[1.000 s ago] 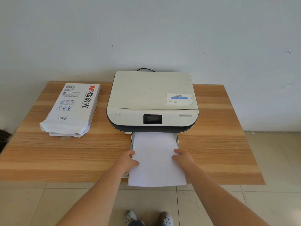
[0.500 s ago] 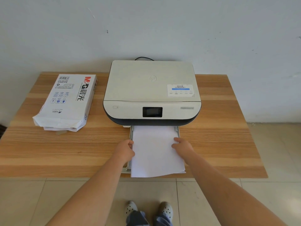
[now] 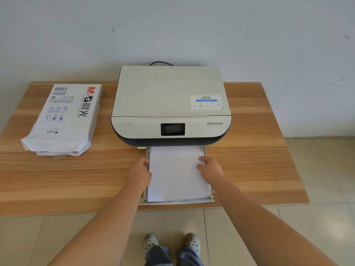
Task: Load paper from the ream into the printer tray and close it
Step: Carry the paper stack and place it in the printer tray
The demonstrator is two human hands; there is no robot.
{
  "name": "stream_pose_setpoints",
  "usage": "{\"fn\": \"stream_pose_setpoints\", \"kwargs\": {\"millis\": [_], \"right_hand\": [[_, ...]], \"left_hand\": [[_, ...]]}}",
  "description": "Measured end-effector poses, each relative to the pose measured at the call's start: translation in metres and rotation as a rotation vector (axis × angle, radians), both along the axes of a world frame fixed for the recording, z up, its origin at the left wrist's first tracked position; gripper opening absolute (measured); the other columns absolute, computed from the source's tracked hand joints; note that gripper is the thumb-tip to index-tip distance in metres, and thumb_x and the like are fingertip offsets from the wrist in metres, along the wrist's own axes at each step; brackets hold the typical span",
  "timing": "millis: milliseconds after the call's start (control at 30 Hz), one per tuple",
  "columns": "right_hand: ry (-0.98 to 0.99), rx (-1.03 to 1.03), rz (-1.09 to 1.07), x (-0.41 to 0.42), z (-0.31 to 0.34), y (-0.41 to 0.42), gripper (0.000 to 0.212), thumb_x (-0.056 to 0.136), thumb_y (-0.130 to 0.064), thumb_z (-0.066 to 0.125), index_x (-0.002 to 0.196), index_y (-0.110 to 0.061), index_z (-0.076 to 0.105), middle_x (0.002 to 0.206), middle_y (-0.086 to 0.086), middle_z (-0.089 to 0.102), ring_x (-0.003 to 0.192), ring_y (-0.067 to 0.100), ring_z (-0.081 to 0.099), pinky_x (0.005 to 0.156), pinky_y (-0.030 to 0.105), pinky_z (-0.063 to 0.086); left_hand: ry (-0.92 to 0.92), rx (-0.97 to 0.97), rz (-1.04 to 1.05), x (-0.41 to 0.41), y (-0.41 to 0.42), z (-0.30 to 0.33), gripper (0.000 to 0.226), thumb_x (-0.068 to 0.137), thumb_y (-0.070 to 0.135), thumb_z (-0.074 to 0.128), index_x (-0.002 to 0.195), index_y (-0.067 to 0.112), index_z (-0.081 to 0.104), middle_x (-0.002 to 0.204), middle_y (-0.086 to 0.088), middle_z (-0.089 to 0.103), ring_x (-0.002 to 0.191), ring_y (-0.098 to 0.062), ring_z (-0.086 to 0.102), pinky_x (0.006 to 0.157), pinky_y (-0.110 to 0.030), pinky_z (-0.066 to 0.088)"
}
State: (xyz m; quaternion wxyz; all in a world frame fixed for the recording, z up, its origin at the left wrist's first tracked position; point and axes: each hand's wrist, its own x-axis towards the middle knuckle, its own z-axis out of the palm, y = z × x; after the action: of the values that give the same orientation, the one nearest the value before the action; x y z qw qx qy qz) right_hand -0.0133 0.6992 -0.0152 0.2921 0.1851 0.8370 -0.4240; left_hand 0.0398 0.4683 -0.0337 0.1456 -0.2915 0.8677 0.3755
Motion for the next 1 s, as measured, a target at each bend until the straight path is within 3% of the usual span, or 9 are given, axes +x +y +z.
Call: {"fn": "stream_pose_setpoints", "kwargs": {"millis": [100,367,433,500,533,600,767,1000], "right_hand": [[0.015,0.009,0.010,0.000,-0.004,0.001,0.043,0.094,-0.013,0.050,0.136,-0.020,0.050,0.099,0.001,0.049,0.069,0.010,0.050,0.055,0.017,0.043],[0.028,0.021,0.020,-0.005,-0.010,-0.001,0.042,0.094,-0.017,0.051,0.136,-0.019,0.051,0.121,0.007,0.059,0.070,0.010,0.054,0.053,0.020,0.042],[0.047,0.044,0.054,-0.005,-0.009,-0.002,0.043,0.093,-0.018,0.052,0.136,-0.019,0.051,0.132,0.010,0.055,0.086,0.017,0.059,0.065,0.025,0.050],[0.071,0.088,0.115,-0.003,-0.009,-0.003,0.044,0.093,-0.019,0.052,0.136,-0.018,0.050,0.142,0.010,0.046,0.114,0.025,0.054,0.090,0.032,0.050],[0.081,0.110,0.143,-0.002,-0.009,-0.003,0.044,0.093,-0.018,0.051,0.137,-0.016,0.050,0.147,0.009,0.040,0.122,0.026,0.049,0.095,0.030,0.045],[0.107,0.144,0.174,0.001,-0.008,-0.004,0.043,0.095,-0.017,0.049,0.138,-0.014,0.048,0.151,0.007,0.032,0.127,0.023,0.043,0.091,0.024,0.038],[0.158,0.155,0.151,0.007,-0.007,-0.001,0.039,0.095,-0.015,0.049,0.134,-0.015,0.049,0.148,0.005,0.031,0.098,0.013,0.042,0.080,0.024,0.038],[0.186,0.183,0.205,0.012,-0.006,0.008,0.037,0.094,-0.016,0.051,0.131,-0.015,0.052,0.143,0.002,0.035,0.095,0.012,0.048,0.076,0.024,0.041]], "left_hand": [[0.018,-0.010,0.007,-0.001,0.000,-0.001,0.043,0.081,-0.006,0.065,0.118,0.014,0.057,0.105,-0.009,0.059,0.082,-0.017,0.055,0.053,-0.016,0.036],[0.064,-0.014,0.005,-0.004,0.000,-0.001,0.036,0.080,-0.006,0.067,0.110,0.012,0.059,0.095,-0.005,0.057,0.081,-0.016,0.055,0.054,-0.016,0.037],[0.075,-0.018,-0.004,-0.003,0.000,-0.002,0.034,0.080,-0.007,0.067,0.108,0.011,0.059,0.090,-0.003,0.056,0.077,-0.014,0.054,0.055,-0.017,0.038],[0.090,-0.036,-0.033,-0.002,-0.001,-0.002,0.031,0.080,-0.007,0.065,0.106,0.010,0.060,0.087,-0.003,0.056,0.073,-0.013,0.053,0.056,-0.018,0.040],[0.096,-0.041,-0.052,-0.002,0.000,-0.003,0.031,0.081,-0.008,0.064,0.107,0.010,0.060,0.087,-0.003,0.057,0.073,-0.013,0.054,0.057,-0.019,0.041],[0.101,-0.040,-0.086,0.001,0.000,-0.004,0.032,0.083,-0.007,0.061,0.110,0.010,0.059,0.092,-0.003,0.058,0.078,-0.015,0.055,0.062,-0.020,0.043],[0.110,-0.064,-0.119,0.008,0.003,-0.002,0.032,0.084,-0.008,0.057,0.112,0.009,0.059,0.101,-0.004,0.060,0.090,-0.016,0.056,0.073,-0.023,0.045],[0.094,-0.095,-0.237,0.012,0.002,0.002,0.036,0.084,-0.006,0.057,0.116,0.009,0.059,0.114,-0.007,0.057,0.096,-0.016,0.052,0.078,-0.022,0.042]]}}
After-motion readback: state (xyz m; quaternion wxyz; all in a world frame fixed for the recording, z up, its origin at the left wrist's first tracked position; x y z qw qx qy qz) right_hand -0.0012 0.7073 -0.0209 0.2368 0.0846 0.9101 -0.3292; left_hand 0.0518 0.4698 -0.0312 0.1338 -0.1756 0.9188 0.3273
